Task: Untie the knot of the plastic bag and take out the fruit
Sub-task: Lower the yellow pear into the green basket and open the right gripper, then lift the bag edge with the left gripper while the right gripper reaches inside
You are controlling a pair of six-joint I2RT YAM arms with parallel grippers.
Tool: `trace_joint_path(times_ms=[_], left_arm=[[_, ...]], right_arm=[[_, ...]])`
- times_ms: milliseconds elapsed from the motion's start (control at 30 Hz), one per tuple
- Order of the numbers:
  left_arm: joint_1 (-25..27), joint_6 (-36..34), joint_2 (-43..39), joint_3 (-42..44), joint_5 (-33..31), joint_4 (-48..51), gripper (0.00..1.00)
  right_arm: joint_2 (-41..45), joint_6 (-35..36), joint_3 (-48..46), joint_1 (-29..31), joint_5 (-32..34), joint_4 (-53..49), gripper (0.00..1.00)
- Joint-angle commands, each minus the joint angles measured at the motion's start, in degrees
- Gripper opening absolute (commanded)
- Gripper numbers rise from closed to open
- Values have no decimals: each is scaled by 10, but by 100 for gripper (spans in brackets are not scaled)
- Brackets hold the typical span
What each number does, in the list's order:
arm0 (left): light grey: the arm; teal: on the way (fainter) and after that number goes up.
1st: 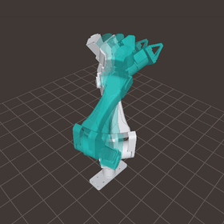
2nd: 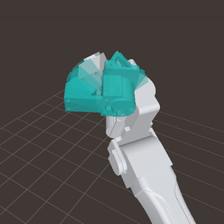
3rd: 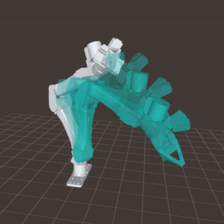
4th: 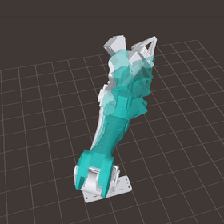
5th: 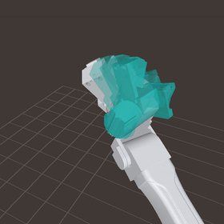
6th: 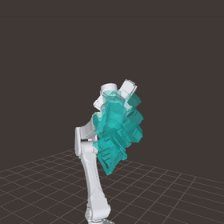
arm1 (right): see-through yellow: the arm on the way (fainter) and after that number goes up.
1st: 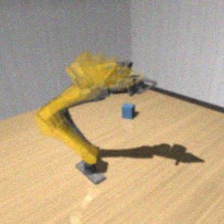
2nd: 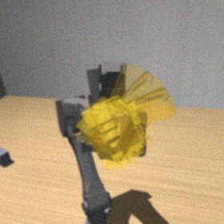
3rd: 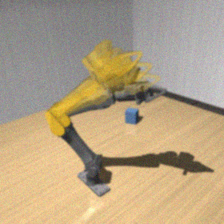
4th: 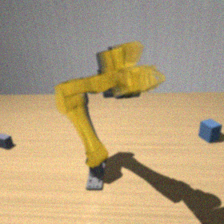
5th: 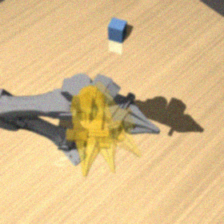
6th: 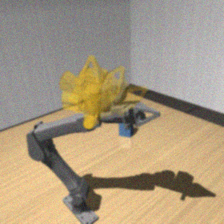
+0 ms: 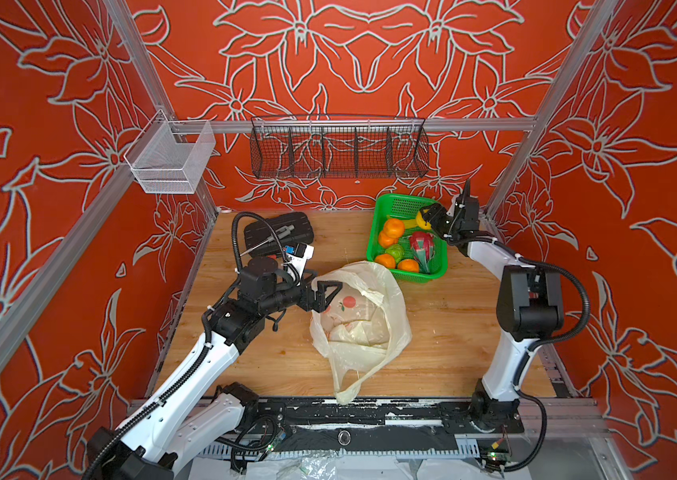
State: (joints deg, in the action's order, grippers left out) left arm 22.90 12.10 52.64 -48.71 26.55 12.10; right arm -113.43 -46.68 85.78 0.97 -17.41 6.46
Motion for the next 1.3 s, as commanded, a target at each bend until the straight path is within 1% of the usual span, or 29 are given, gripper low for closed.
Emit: trace_joint_path(times_ms=[0,200,367,500,567,633,733,833,900,1000,1067,1167,1267], left_arm=[[0,-22,-4,-8,11,15,99],[1,-33,-9,-10,8,41,99],[2,-41,-20,-9,-2,52,99],[3,-45,-22,-8,-6,64,99],[4,-48,-23,-8,-10,69,99],[5,-49,-24,-6,-12,70,99],[5,-49,-23,-6,-29,77,99],[5,-35,-13,-10,-72,87,99],[5,-34,1,-21,-90,102,99],[5,-50,23,-42,-92,118,99],[5,-63,34,-56,-96,123,99],[5,-97,85,-88,-86,137,99],[8,-161,122,-113,-24,136,99]], right_arm=[[-49,5,81,-2,26,-50,57],[-166,3,246,-4,23,-152,57],[-237,24,335,-4,31,-218,58],[-288,48,409,-4,33,-280,64],[-306,59,449,-4,25,-314,71],[-305,67,461,-4,22,-329,78],[-274,72,438,-4,22,-320,89],[-227,78,389,-4,26,-298,95],[-187,84,353,-4,30,-285,97],[-123,88,288,-4,29,-261,97],[-68,91,231,-3,14,-240,97],[24,99,139,-1,-14,-213,97],[122,128,51,10,-42,-208,97]])
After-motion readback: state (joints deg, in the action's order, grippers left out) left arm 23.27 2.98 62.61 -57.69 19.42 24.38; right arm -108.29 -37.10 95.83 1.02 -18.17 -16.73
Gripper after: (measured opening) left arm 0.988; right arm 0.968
